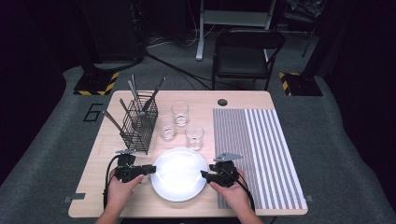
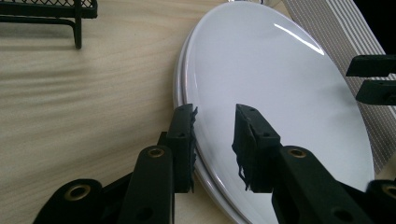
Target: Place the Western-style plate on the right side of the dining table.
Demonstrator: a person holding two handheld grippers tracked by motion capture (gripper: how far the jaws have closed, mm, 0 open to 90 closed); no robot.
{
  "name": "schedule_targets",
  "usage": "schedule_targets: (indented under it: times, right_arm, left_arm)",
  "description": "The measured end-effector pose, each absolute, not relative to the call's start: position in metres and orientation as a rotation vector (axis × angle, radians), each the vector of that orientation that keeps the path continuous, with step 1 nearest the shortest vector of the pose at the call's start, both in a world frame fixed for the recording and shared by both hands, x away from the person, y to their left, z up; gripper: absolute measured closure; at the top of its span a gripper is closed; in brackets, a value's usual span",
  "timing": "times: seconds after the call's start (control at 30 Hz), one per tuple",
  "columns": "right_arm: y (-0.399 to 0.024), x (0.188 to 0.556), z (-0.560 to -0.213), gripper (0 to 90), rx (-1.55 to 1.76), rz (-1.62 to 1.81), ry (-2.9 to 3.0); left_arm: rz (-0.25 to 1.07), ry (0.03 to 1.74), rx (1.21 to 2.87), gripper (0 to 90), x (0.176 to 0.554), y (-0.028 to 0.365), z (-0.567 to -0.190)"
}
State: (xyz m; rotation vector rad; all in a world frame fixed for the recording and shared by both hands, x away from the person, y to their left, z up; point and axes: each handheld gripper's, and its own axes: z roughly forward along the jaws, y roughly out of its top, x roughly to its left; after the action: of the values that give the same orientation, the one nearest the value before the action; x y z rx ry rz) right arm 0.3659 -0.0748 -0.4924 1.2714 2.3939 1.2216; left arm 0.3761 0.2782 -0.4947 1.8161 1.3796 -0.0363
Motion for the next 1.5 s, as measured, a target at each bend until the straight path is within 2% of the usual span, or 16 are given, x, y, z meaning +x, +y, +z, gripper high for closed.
schedule_targets:
  times: [0.57, 1.5]
  right_arm:
    - [-0.072, 0.369, -0.502, 47.6, 1.352, 1.205, 2.434]
    - [-0.071, 0.367, -0.501, 48.0, 1.379, 1.223, 2.443]
  left_arm:
    - [-0.035, 1.36, 1.836, 68.1, 0.375, 0.277, -0.495]
    - [-0.033, 1.359, 1.826, 66.7, 0.374, 0.275, -0.495]
